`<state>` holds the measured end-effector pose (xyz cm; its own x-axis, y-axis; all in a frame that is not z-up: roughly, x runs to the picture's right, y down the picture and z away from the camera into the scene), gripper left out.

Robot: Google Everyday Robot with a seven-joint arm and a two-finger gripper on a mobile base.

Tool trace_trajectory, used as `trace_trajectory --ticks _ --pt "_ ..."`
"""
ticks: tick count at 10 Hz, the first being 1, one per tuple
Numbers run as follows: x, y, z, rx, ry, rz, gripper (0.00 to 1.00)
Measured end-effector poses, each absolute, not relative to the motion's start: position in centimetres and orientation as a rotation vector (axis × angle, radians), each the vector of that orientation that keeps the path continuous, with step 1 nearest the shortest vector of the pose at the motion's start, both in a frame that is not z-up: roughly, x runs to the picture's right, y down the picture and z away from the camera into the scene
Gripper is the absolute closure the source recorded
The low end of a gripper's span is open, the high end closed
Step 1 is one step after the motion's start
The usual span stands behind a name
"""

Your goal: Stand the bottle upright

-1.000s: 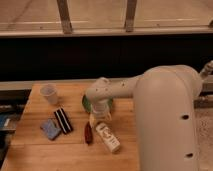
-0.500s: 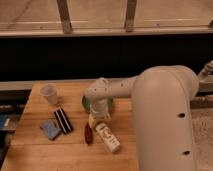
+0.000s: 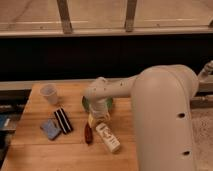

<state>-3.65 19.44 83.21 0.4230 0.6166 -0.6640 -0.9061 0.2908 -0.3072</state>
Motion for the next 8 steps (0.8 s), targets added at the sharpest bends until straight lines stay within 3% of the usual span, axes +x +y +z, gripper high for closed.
trace_trajectory --ticks 3,5,8 --pt "-3.74 19.62 83.36 -0.731 0.472 1.059 0.38" --pt "-3.97 19.86 83.61 -0.735 0.478 1.045 0.53" --pt "-4.15 19.9 83.59 -0.727 0.485 1.033 0.83"
